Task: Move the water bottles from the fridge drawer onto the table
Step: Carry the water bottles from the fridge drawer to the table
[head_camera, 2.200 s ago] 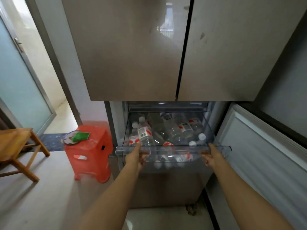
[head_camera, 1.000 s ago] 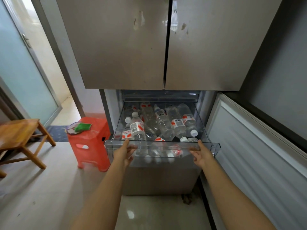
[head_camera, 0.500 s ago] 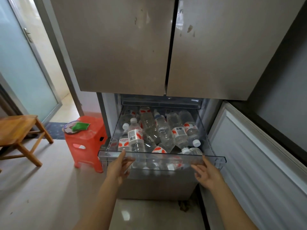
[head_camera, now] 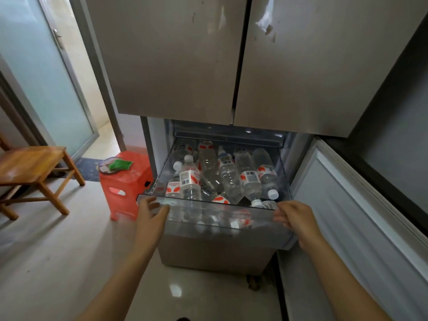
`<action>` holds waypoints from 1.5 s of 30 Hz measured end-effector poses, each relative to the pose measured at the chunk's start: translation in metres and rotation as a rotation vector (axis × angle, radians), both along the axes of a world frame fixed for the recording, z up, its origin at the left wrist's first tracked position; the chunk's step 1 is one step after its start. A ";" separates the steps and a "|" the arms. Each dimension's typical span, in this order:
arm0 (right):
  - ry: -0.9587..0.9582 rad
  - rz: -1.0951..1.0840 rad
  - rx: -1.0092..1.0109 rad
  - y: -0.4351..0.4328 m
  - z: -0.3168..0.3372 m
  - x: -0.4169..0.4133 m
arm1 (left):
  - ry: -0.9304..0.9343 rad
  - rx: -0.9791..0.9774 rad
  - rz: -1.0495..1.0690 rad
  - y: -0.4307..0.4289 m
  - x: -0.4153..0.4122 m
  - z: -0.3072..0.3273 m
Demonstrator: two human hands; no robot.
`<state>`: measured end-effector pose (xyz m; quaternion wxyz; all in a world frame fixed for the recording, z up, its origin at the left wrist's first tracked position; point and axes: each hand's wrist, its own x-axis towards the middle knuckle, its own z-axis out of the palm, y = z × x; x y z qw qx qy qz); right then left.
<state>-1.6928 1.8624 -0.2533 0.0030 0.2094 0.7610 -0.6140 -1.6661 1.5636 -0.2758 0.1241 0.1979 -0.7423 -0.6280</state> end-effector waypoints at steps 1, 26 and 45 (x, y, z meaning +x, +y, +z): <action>0.014 0.006 0.029 -0.001 -0.001 -0.003 | 0.021 -0.035 -0.014 0.000 0.000 0.005; -0.246 0.303 0.765 0.011 -0.032 -0.108 | 0.474 -1.478 -1.191 0.131 -0.193 -0.034; -0.319 0.406 0.645 0.013 -0.047 -0.133 | 0.789 -1.886 -1.476 0.172 -0.195 -0.055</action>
